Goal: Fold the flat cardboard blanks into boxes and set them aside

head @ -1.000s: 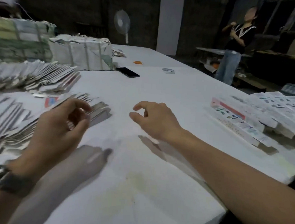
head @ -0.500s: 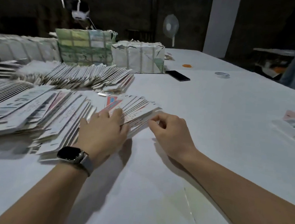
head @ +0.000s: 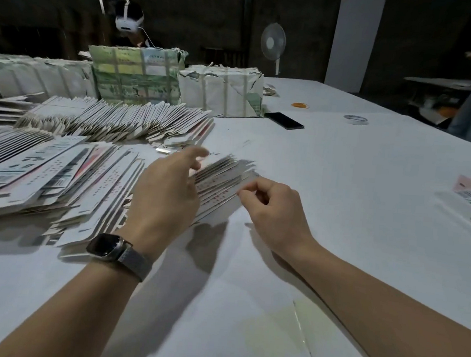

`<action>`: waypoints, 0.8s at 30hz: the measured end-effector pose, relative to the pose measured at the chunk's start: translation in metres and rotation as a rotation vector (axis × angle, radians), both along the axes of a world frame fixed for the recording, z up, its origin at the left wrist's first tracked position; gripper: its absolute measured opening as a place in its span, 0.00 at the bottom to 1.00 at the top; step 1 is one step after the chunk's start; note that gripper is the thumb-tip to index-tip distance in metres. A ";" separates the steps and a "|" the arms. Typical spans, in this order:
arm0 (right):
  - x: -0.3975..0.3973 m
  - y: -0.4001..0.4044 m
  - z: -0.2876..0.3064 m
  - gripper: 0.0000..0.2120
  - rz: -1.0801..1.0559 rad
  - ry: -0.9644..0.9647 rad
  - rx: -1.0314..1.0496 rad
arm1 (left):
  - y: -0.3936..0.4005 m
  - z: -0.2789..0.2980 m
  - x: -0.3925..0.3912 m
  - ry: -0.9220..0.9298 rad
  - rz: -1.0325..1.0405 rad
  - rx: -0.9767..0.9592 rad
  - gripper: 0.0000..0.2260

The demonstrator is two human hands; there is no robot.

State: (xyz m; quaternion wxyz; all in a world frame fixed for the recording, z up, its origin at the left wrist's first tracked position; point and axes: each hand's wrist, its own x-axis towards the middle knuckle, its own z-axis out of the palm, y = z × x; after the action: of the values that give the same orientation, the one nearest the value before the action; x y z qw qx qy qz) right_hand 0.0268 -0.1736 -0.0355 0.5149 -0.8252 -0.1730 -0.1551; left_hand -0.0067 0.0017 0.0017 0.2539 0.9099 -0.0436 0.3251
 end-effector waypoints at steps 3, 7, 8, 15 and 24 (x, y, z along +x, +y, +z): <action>0.000 0.000 0.003 0.03 0.026 0.036 0.176 | -0.011 0.008 -0.005 -0.146 -0.119 -0.244 0.20; 0.000 0.003 0.010 0.21 0.087 0.187 0.374 | -0.025 0.007 -0.010 0.129 -0.418 -0.788 0.22; 0.000 0.004 0.010 0.23 0.113 0.217 0.411 | -0.028 0.004 -0.011 0.223 -0.471 -0.852 0.24; -0.002 0.005 0.007 0.18 0.233 0.185 0.416 | -0.031 -0.002 -0.009 0.371 -0.570 -0.981 0.12; -0.013 0.013 0.007 0.14 0.356 0.119 0.222 | -0.029 -0.004 -0.010 0.385 -0.593 -1.148 0.29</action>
State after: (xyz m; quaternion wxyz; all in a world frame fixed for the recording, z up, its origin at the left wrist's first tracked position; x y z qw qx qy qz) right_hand 0.0141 -0.1605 -0.0288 0.6311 -0.7275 -0.2674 -0.0309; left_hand -0.0164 -0.0268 -0.0026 0.7791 0.6218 -0.0658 0.0453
